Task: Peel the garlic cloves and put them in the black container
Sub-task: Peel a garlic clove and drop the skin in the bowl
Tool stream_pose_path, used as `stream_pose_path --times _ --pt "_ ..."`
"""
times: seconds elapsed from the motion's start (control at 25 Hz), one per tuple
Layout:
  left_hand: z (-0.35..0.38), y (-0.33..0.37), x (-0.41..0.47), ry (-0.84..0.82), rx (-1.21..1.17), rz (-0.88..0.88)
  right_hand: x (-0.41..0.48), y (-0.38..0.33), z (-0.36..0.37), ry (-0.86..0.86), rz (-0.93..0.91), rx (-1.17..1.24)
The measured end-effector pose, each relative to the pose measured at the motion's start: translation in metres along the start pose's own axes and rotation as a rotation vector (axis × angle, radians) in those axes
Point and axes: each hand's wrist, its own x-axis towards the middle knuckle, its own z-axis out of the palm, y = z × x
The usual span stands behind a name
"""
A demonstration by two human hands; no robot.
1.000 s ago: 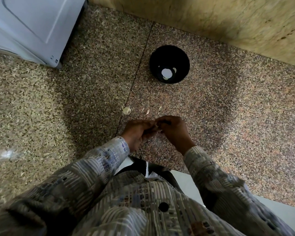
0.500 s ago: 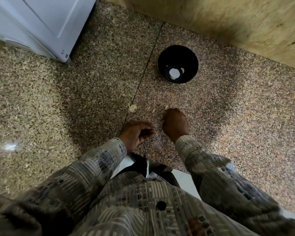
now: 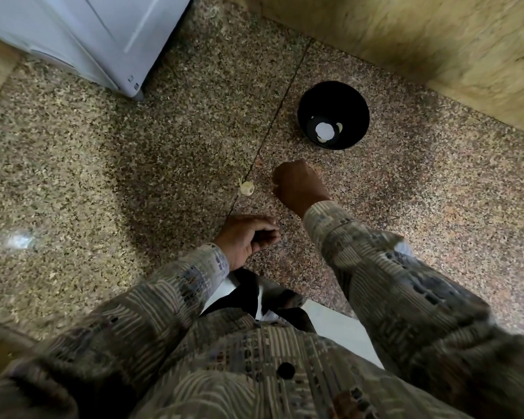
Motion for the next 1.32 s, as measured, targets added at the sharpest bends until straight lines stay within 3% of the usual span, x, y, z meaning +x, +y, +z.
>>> stream_pose_path --times 0.2,0.4,0.64,0.76,0.92,1.08,1.32 --pt "-0.005 -0.007 -0.002 0.008 -0.035 -0.001 0.000 -0.006 0.007 0.043 -0.038 -0.108" --pt "-0.008 -0.013 -0.006 0.021 -0.106 0.023 0.010 0.002 0.010 -0.064 -0.106 -0.070" --pt "-0.007 -0.027 -0.014 0.037 -0.201 0.100 -0.024 0.038 -0.004 0.171 0.216 0.863" --pt "0.000 -0.035 -0.023 0.057 -0.288 0.121 -0.060 0.043 -0.001 0.020 0.264 1.289" --pt "0.021 -0.050 -0.042 0.086 -0.420 0.173 -0.099 0.049 0.011 -0.177 0.231 1.526" --pt "0.030 -0.074 -0.064 0.124 -0.534 0.267 -0.130 0.045 0.018 -0.294 0.182 1.566" --pt "0.002 -0.136 -0.111 0.145 -0.698 0.379 -0.182 0.021 0.038 -0.481 -0.044 1.421"
